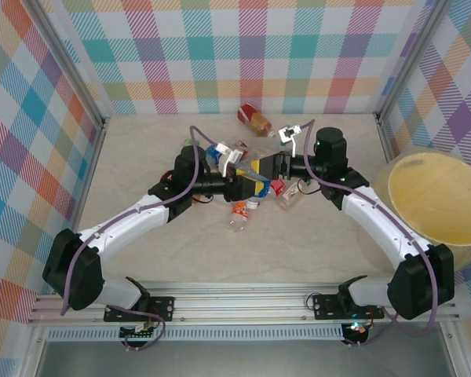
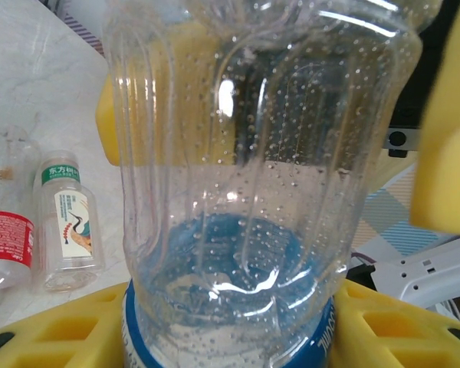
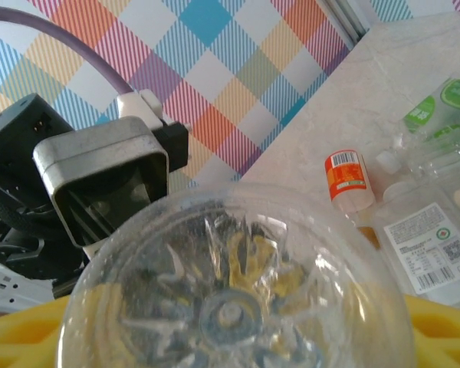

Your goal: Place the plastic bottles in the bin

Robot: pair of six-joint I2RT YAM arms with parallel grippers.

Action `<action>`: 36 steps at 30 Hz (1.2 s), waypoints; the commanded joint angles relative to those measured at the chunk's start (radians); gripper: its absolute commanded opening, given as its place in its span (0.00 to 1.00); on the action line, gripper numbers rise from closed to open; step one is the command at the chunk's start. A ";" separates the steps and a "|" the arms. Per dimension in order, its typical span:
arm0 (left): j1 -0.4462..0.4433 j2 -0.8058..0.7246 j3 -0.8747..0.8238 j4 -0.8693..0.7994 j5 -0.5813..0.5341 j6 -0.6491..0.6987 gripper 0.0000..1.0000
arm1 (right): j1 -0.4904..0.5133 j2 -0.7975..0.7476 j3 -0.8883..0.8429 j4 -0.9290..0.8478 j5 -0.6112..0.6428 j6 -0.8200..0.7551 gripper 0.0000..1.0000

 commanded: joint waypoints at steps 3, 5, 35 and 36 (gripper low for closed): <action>0.006 0.016 0.043 0.045 0.027 -0.015 0.44 | 0.008 0.041 0.038 0.091 -0.004 0.048 0.58; 0.005 0.022 0.052 0.033 0.027 -0.019 0.44 | 0.007 0.047 0.038 0.097 0.000 0.042 0.54; 0.066 -0.266 -0.202 -0.088 -0.859 -0.165 1.00 | -0.005 -0.170 0.380 -0.627 1.294 -0.475 0.35; 0.066 -0.264 -0.206 -0.087 -0.872 -0.168 1.00 | -0.004 -0.180 0.408 -0.644 1.354 -0.511 0.35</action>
